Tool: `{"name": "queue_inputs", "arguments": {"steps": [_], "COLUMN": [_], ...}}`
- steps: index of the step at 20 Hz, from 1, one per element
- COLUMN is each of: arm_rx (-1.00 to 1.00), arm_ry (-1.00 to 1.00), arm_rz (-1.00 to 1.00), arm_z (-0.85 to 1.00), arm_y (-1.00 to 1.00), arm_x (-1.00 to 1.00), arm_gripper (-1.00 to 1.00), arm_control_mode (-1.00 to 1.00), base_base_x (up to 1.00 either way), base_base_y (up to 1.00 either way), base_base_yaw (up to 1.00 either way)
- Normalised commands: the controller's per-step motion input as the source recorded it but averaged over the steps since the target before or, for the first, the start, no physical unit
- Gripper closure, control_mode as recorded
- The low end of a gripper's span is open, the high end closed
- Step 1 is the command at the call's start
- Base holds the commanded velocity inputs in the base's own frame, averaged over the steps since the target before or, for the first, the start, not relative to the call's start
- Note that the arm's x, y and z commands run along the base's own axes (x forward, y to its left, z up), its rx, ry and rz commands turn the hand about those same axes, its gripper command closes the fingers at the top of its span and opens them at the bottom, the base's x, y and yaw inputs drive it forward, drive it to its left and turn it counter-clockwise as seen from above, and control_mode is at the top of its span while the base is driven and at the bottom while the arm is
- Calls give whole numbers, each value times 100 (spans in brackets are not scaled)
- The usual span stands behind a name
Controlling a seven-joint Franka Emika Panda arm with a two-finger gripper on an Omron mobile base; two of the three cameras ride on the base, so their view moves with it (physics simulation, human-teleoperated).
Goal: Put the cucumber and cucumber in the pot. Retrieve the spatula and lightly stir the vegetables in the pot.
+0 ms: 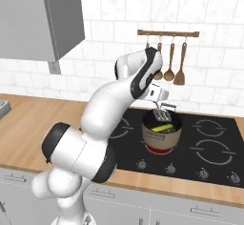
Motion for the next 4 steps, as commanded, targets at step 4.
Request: {"name": "queue_inputs", "arguments": {"steps": [4], "arm_rx": [5], "arm_ry": [3], "arm_rz": [4], "arm_z": [66], "arm_y": [4], "arm_x": [-8], "arm_gripper": [100], "arm_control_mode": [-100], "base_base_x": [0], "base_base_y": [0], "base_base_yaw": [0]}}
